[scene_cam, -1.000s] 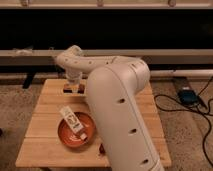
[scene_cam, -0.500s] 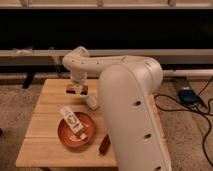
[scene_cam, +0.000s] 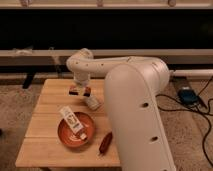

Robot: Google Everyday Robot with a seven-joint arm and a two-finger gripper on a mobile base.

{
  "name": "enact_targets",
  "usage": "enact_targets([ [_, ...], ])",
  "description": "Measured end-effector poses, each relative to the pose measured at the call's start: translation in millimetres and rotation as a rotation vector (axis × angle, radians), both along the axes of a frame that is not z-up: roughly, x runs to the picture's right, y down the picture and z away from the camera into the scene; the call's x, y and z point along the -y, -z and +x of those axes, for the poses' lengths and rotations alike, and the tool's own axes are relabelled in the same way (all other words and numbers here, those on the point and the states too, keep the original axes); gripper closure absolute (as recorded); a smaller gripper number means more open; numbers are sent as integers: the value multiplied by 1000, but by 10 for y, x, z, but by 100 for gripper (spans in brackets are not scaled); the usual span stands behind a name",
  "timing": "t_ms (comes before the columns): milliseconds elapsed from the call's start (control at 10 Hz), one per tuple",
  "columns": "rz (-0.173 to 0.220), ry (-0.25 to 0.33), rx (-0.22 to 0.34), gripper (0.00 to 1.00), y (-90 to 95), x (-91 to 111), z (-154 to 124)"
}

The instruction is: Place the eraser on the white sponge

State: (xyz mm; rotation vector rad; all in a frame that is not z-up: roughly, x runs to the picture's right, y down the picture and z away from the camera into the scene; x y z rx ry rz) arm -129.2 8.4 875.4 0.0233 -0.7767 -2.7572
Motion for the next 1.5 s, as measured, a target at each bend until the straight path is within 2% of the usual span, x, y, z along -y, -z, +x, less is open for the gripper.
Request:
enact_targets([
  [200, -8, -16, -20, 100, -39, -31, 104],
  [300, -31, -37, -40, 99, -87, -77, 269],
  [800, -113, -7, -50, 54, -183, -263, 428],
  [1000, -137, 7, -71, 30, -239, -335, 489],
  [1100, -143, 10, -77, 24, -252, -355, 511],
  [1200, -146, 11, -84, 20, -261, -368, 541],
  [1500, -146, 1, -103, 20, -254, -392, 610],
])
